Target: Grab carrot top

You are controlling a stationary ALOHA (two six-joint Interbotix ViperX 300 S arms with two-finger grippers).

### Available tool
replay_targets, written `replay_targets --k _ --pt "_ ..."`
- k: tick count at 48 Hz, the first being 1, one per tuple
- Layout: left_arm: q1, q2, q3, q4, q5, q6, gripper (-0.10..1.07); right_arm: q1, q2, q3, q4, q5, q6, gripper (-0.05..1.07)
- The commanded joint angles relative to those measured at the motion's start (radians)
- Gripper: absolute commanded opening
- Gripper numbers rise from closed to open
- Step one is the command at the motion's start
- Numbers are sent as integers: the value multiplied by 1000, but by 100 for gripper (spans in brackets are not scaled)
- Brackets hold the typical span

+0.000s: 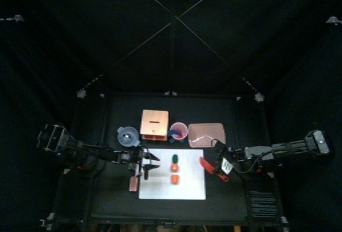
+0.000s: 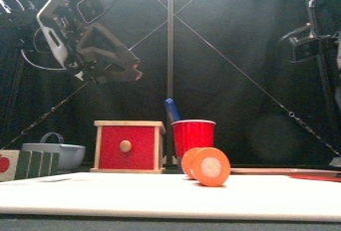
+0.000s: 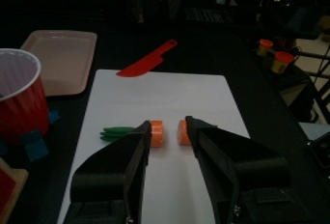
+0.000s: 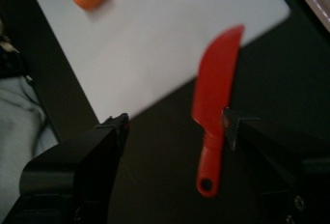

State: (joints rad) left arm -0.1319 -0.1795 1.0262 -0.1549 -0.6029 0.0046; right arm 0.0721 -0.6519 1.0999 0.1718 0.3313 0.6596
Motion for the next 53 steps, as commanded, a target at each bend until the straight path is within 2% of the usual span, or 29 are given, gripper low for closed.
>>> replay_targets --k 1,15,26,37,53 --pt "6 -12 -8 -3 -9 0 75 -14 83 -66 15 -54 -2 104" --pt "6 -11 -8 -3 -8 3 75 -34 376 -276 37 -55 -2 104" --pt "6 -9 14 -3 -5 3 75 -58 531 -393 69 -54 0 104" --pt "14 -11 37 0 -2 5 75 -80 655 -495 89 -44 0 104" --pt "29 -11 69 11 2 5 75 -101 759 -600 123 43 2 104"
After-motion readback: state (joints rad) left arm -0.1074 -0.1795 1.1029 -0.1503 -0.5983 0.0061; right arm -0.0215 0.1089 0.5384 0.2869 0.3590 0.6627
